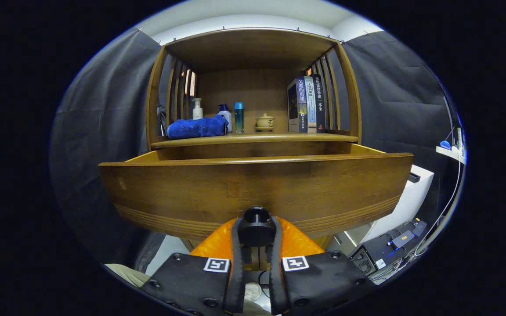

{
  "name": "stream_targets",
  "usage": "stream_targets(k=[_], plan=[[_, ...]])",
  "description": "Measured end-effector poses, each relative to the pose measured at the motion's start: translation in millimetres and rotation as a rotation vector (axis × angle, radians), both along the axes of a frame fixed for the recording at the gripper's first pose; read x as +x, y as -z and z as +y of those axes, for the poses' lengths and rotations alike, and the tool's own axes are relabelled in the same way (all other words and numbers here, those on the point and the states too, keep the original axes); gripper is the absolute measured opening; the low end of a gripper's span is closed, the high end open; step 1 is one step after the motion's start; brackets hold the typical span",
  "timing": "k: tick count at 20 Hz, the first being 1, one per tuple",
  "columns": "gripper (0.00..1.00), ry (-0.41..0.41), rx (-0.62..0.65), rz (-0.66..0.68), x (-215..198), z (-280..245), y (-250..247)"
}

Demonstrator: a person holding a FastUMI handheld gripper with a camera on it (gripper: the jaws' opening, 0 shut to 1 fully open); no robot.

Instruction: Pull open the drawer, take out the items inside it, and place them on the countertop above the cabinet.

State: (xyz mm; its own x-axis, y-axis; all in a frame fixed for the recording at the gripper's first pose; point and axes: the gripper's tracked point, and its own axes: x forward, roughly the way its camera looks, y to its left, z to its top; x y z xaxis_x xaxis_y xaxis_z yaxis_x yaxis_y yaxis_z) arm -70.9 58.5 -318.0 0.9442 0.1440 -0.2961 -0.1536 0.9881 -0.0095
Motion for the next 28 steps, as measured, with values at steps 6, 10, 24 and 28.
stream_targets(k=[6,10,24,28], plan=[[0.31,0.0,0.0,0.0,-15,-1,0],[0.3,0.019,0.002,0.001,-20,-2,0],[0.52,0.052,0.023,0.08,-17,0,-15],[0.67,0.071,0.057,0.08,-18,-2,-45]])
